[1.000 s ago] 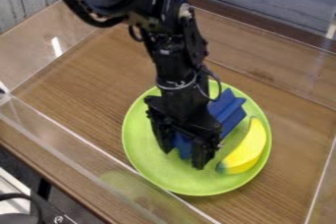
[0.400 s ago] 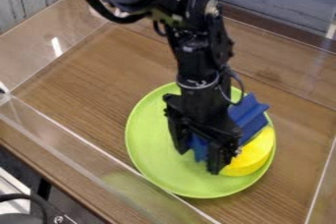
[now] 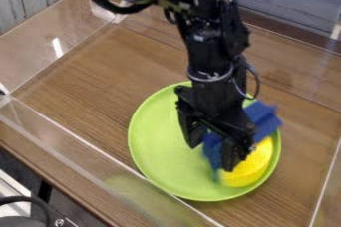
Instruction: Remove the blue object from inside the green plate and put it on the table
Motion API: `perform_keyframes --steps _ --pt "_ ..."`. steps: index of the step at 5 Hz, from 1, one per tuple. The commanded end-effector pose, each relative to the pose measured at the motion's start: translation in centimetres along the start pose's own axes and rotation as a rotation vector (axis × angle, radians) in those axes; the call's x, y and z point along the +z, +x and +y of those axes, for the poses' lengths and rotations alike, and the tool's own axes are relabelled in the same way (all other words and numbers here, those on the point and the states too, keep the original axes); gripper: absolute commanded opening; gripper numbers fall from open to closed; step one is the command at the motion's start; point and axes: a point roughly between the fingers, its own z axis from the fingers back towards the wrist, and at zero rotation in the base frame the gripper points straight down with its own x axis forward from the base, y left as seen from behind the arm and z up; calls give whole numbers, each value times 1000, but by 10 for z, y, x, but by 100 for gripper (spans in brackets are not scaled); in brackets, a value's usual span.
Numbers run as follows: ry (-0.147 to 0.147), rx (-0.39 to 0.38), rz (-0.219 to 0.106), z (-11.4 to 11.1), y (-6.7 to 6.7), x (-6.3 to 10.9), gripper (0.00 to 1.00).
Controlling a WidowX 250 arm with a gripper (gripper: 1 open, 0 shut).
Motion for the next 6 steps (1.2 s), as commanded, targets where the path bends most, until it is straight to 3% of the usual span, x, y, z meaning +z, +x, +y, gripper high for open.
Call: perform_keyframes --steps 1,3,5,6 --pt "10 2 -62 -5 2 5 100" --pt "28 -15 -84 -13 1 8 100" --pt "33 -78 -91 -3 -4 6 100" --pt "40 -38 -105 2 -6 -1 100"
